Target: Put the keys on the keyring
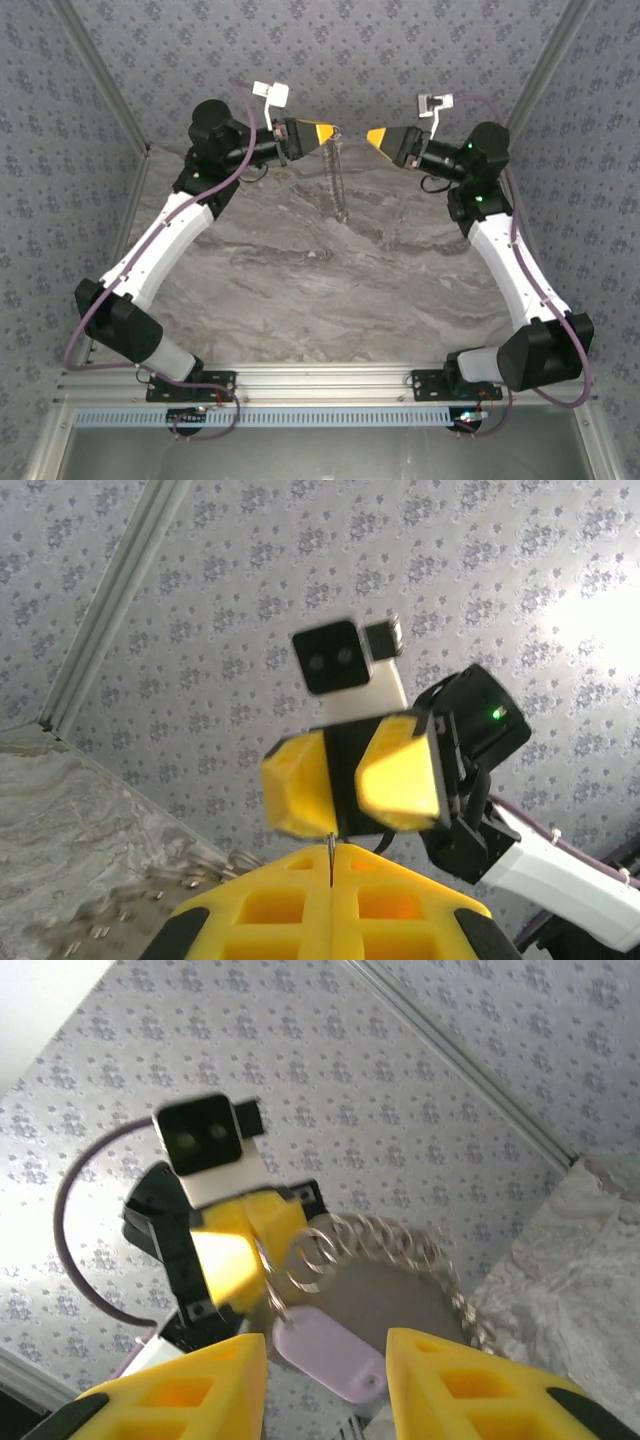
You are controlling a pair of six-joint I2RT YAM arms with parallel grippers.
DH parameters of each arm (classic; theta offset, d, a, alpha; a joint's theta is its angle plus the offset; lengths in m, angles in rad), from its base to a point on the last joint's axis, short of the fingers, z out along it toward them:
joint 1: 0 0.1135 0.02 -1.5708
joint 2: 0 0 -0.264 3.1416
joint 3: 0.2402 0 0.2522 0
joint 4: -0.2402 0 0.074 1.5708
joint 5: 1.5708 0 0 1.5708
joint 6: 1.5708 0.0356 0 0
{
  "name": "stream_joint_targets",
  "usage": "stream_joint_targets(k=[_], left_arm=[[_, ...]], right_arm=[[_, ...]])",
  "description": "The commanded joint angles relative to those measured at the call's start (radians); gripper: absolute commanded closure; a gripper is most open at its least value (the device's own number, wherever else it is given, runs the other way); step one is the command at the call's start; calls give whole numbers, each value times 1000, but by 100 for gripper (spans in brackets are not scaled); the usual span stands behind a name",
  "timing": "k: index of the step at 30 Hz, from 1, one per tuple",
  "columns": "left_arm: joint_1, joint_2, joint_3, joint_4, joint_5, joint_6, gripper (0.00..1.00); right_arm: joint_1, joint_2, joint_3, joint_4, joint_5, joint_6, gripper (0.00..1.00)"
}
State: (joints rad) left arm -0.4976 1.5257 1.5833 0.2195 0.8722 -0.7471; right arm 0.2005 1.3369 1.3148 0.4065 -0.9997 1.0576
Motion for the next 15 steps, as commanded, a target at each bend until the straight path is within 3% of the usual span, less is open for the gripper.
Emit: stream_joint_targets(k=[1, 15], left_arm=[[-7, -15, 71, -12, 55, 40, 100], [-28, -6, 95, -50, 68, 67, 100]], right_arm=[[12, 18, 99, 17, 44, 3, 62], [107, 102, 185, 32, 53, -3, 69]])
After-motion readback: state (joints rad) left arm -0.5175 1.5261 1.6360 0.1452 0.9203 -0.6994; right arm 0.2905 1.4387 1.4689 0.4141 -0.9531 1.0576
